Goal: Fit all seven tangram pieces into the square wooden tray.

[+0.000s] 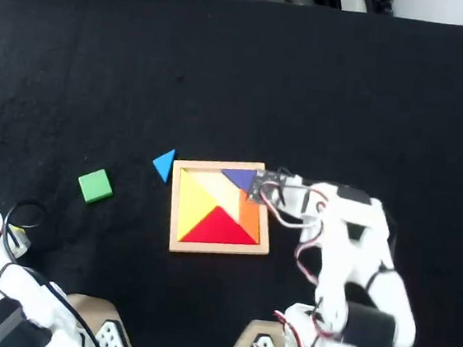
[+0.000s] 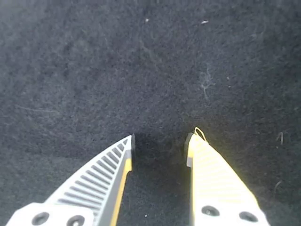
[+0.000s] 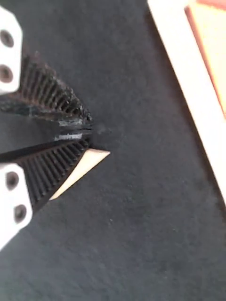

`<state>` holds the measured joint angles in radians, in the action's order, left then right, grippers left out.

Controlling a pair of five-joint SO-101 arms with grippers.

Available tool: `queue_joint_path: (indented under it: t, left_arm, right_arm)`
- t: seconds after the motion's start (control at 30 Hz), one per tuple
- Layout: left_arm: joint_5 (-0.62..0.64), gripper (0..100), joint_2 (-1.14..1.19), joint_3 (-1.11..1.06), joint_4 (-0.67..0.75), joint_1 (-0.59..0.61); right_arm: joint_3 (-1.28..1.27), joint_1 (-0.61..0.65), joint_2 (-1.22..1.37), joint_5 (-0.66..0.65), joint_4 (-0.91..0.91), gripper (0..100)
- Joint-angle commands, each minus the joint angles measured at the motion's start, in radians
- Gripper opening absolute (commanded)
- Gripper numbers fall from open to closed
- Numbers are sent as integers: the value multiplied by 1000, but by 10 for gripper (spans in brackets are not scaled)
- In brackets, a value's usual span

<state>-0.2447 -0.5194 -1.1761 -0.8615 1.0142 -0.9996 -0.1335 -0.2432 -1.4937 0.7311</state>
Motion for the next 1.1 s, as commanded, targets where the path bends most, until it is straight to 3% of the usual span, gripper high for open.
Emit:
queue_joint_path:
  t: [0.0,0.3,0.5,0.8,0.9,1.07]
  left_arm:
    - [14,202,-12,-2,12,-18]
    - [12,202,-12,-2,12,-18]
    - [12,202,-12,-2,12,-18]
    - [12,202,-12,-2,12,-18]
    - [12,202,-12,-2,12,-18]
    - [11,202,-12,-2,12,-18]
  right_arm:
    - [154,77,91,95,-11,11]
    - [349,157,231,247,-20,11]
    - [383,152,303,267,-75,11]
    - [378,87,101,265,20,11]
    - [366,14,25,230,81,11]
    - [240,-166,-7,2,29,11]
